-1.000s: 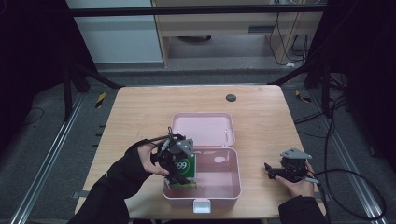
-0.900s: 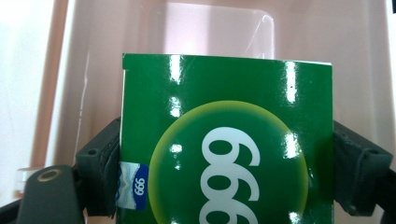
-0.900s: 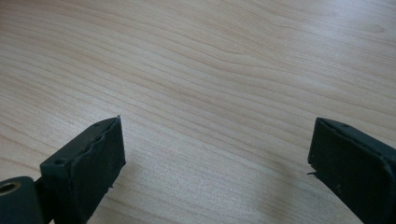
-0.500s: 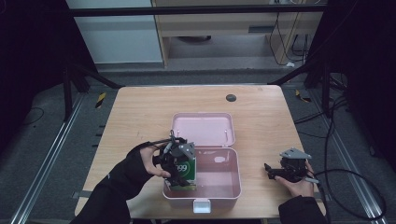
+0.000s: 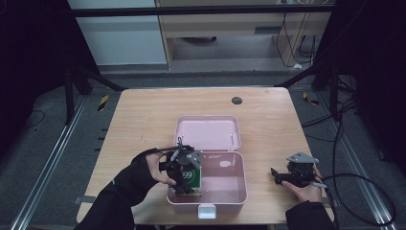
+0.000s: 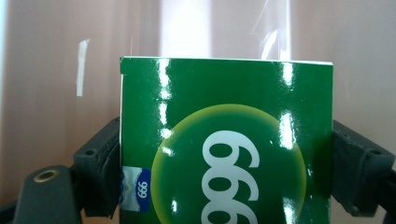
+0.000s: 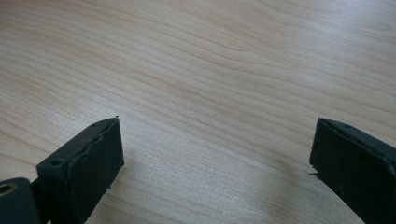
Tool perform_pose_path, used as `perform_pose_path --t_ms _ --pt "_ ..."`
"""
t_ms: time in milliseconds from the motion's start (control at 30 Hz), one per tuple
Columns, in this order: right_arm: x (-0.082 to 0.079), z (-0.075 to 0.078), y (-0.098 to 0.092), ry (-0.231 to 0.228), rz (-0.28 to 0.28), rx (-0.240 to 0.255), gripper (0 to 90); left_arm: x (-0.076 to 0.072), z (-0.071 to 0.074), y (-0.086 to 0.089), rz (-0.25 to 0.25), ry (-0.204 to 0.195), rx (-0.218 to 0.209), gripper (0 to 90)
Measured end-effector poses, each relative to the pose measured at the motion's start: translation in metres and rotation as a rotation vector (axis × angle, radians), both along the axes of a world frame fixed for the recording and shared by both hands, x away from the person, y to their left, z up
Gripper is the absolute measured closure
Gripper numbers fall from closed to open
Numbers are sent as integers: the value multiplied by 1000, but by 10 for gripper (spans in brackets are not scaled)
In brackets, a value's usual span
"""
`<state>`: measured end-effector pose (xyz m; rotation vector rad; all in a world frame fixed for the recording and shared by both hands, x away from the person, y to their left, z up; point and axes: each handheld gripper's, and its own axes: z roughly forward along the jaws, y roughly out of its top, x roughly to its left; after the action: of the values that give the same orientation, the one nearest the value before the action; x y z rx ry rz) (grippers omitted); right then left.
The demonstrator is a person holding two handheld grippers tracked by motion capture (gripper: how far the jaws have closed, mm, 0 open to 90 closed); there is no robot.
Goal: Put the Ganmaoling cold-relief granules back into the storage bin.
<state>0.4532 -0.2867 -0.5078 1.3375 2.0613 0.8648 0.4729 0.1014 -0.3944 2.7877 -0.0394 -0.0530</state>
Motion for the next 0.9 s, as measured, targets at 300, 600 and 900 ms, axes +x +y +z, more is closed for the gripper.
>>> perform_pose_path --t_ms 300,600,900 --pt "0 0 0 -2 1 -2 27 0 10 6 16 -15 -42 112" --pt "0 0 -1 -3 -5 -2 29 -2 39 27 81 -67 -207 219" --pt "0 1 -1 1 -8 3 33 -6 65 65 196 -115 -324 349"
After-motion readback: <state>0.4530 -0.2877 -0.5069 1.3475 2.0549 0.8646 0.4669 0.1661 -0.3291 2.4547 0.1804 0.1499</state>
